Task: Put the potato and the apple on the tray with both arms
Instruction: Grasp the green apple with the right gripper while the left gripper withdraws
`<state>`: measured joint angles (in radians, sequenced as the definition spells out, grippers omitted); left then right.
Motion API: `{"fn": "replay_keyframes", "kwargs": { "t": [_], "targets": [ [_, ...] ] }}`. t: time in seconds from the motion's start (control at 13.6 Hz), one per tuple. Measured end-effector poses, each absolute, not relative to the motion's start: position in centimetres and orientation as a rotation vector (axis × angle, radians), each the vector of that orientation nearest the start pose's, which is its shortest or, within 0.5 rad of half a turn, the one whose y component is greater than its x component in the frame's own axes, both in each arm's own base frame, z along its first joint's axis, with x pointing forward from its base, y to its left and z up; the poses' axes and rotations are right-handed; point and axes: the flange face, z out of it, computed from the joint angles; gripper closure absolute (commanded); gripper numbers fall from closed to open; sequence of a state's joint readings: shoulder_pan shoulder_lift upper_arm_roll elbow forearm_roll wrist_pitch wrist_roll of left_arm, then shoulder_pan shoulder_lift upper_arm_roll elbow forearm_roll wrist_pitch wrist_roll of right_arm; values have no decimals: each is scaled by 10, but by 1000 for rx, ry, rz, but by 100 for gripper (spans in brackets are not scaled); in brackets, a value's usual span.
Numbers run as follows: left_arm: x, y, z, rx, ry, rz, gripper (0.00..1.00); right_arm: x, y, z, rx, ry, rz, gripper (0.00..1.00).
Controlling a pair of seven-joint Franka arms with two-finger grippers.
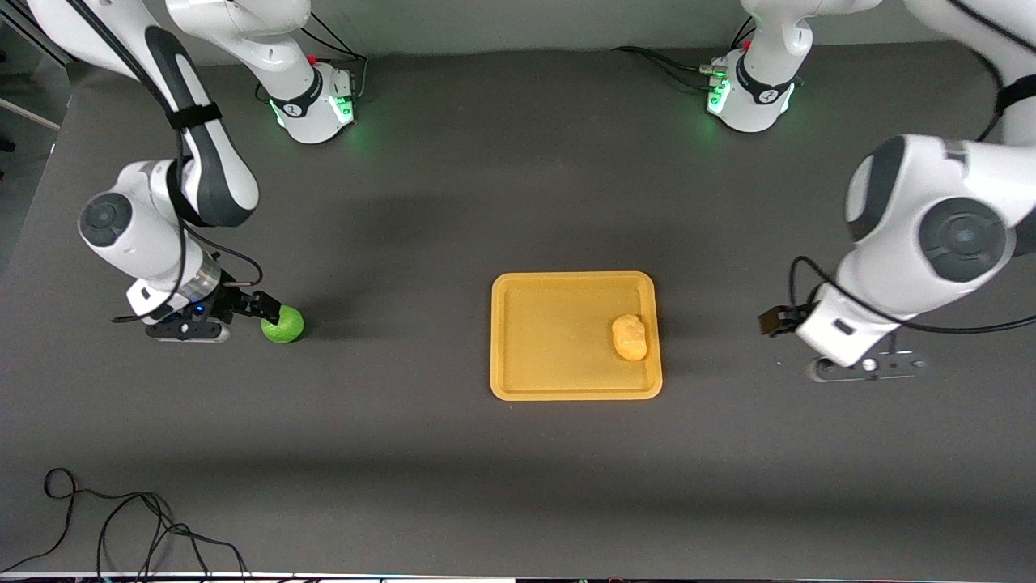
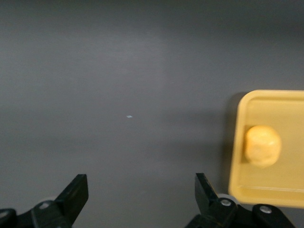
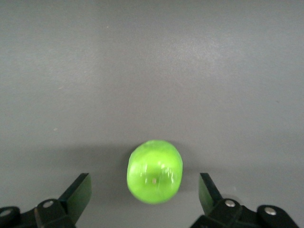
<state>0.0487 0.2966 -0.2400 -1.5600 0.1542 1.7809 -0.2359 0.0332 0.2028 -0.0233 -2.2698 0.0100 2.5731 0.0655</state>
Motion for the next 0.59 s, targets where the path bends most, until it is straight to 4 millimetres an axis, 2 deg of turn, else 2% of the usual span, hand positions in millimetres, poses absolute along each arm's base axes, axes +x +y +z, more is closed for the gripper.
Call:
{"fn": "replay_keyframes", "kwargs": {
  "t": [0.22,0.29,0.37,0.44,0.59],
  "targets": [
    [624,-20,497,-3047,1,121,0,535,5,240,-3132,99,-174,0],
    [618,-2,505,-3051,-2,130,0,531,5,231,-3134,99,-161,0],
    [611,10,517,-3054,-5,134,0,528,5,222,-3135,100,-146,0],
    [604,13,530,-3055,-7,119,0,527,4,216,-3136,100,-131,0],
    [591,9,562,-3066,-17,52,0,525,3,207,-3138,102,-116,0]
  ]
}}
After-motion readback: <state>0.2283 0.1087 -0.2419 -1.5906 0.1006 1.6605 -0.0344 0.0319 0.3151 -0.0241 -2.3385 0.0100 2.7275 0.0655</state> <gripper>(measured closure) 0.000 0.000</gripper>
